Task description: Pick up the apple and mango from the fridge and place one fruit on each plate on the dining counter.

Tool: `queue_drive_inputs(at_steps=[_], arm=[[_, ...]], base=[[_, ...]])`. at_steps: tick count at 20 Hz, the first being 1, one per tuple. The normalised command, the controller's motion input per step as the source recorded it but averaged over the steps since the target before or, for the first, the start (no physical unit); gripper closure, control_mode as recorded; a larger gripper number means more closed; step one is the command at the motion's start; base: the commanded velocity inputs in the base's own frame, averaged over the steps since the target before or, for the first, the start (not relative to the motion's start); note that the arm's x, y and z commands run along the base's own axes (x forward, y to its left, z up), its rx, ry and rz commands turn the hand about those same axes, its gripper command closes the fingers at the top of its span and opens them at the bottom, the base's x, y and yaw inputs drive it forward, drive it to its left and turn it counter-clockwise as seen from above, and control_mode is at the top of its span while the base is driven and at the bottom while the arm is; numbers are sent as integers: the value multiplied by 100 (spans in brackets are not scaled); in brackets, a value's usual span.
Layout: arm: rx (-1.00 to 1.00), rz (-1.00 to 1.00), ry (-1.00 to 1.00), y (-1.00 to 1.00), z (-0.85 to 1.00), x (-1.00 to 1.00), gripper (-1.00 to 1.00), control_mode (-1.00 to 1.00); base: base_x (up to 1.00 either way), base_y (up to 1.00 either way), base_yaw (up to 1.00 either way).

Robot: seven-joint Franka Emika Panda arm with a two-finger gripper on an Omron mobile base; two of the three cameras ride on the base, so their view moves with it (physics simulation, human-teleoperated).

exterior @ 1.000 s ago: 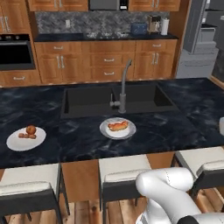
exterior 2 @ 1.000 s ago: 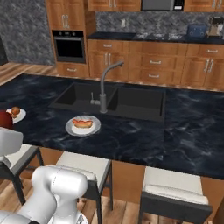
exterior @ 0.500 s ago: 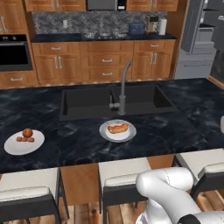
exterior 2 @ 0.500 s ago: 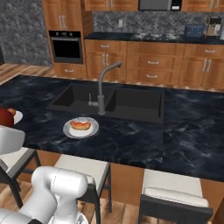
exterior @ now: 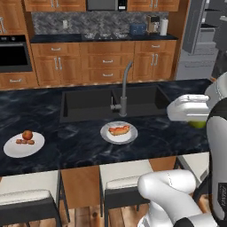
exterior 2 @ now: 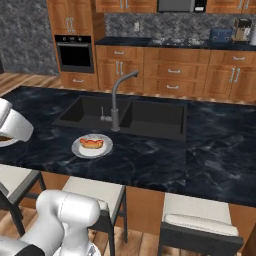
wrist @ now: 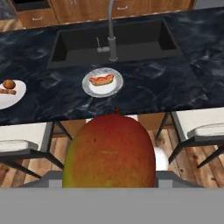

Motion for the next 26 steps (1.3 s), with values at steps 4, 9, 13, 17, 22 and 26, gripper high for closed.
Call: queue_drive_inputs(at_steps=[4,9,13,17,22,26], arm=[[0,12,46,40,-76,94,100,-100],[1,13,37,2,-86,68,100,-100],[0,2,8,-10,-66,38,100,-100],[-1,1,1,-11,-53,61,100,-100],[-3,0,5,0,-31,70,100,-100],[-1,0,11,0,-27,70,100,-100]], base=[[0,0,0],[0,0,0],[0,0,0],[0,0,0],[0,0,0],[0,0,0]])
